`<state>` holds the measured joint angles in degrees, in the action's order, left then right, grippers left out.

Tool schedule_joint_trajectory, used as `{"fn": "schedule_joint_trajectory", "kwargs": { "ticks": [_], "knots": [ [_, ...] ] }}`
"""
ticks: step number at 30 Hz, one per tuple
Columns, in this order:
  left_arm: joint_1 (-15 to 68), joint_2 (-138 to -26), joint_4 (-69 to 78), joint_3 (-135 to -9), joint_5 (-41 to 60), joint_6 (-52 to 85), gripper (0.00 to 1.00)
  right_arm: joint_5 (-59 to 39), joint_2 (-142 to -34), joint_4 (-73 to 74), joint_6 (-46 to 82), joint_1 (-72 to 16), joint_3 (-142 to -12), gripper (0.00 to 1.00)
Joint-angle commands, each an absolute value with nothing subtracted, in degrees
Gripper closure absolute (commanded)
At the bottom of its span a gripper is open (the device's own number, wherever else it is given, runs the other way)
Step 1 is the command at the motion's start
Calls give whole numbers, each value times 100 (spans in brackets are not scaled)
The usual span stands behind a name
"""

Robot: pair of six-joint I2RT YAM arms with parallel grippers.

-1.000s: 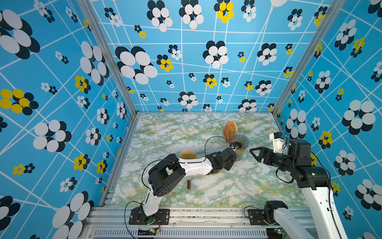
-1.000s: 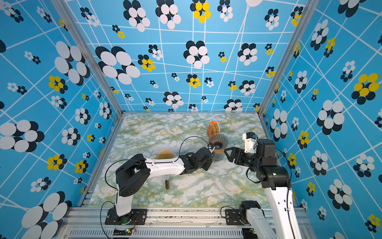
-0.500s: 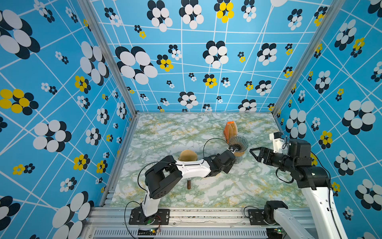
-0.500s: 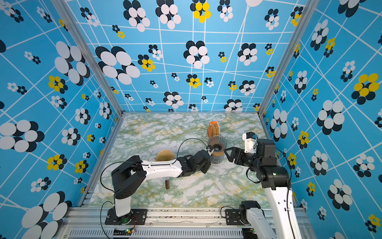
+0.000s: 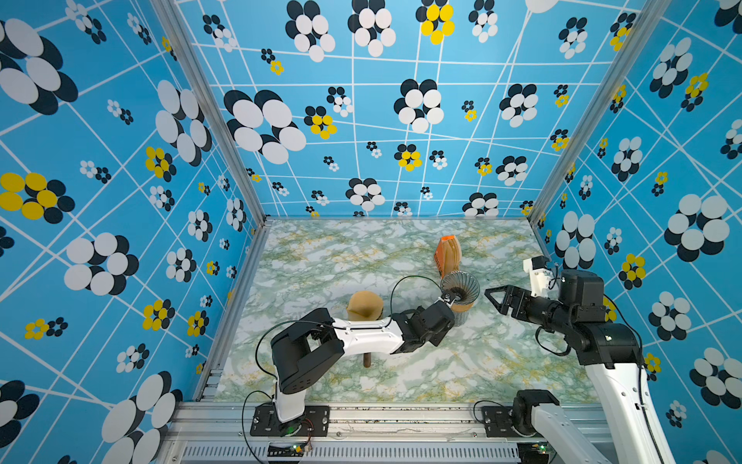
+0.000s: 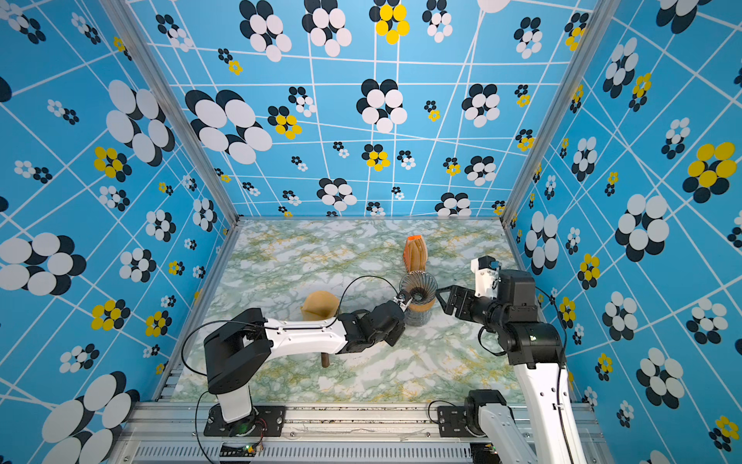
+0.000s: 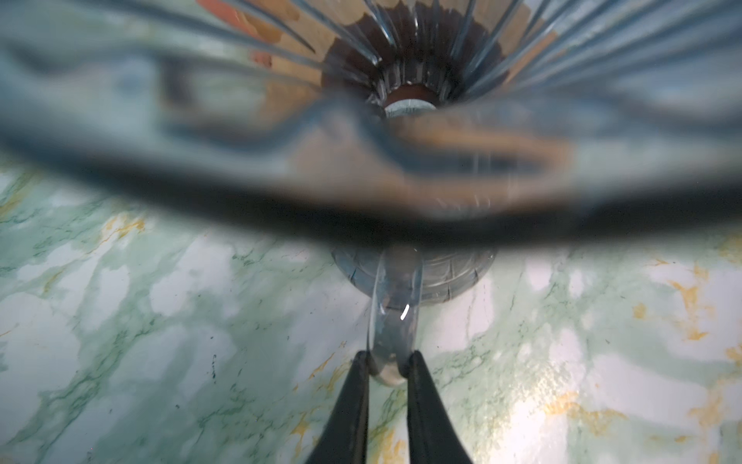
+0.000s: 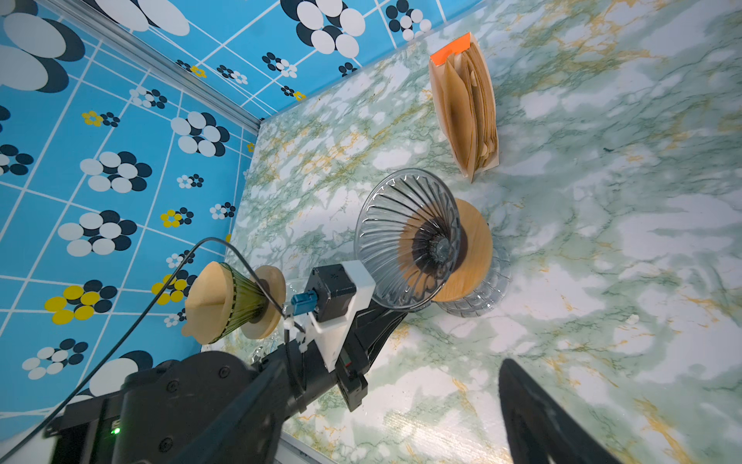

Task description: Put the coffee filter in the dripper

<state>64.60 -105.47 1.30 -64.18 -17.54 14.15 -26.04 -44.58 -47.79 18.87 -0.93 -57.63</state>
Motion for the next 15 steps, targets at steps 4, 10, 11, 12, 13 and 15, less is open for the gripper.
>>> {"fn": "schedule_joint_trajectory", "kwargs": {
  "ticks": [4, 10, 11, 12, 13, 15],
  "knots": [
    [6617, -10070, 117, -6144, -2041, 1562, 84, -2589, -4465, -4765, 1936, -61, -5747, 16],
    [6721, -9859, 52, -5901, -2143, 1721, 83, -2605, -4487, -4742, 1956, -56, -5734, 16],
    [6748, -9827, 45, -5859, -2180, 1738, 83, -2619, -4491, -4739, 1953, -55, -5735, 16],
    [6764, -9793, 53, -5815, -2205, 1754, 83, -2631, -4493, -4736, 1965, -61, -5731, 16],
    [6783, -9767, 44, -5774, -2232, 1774, 83, -2644, -4500, -4721, 1970, -60, -5727, 16],
    [6820, -9721, 29, -5708, -2274, 1831, 83, -2671, -4498, -4708, 1987, -61, -5725, 17]
  ]
}}
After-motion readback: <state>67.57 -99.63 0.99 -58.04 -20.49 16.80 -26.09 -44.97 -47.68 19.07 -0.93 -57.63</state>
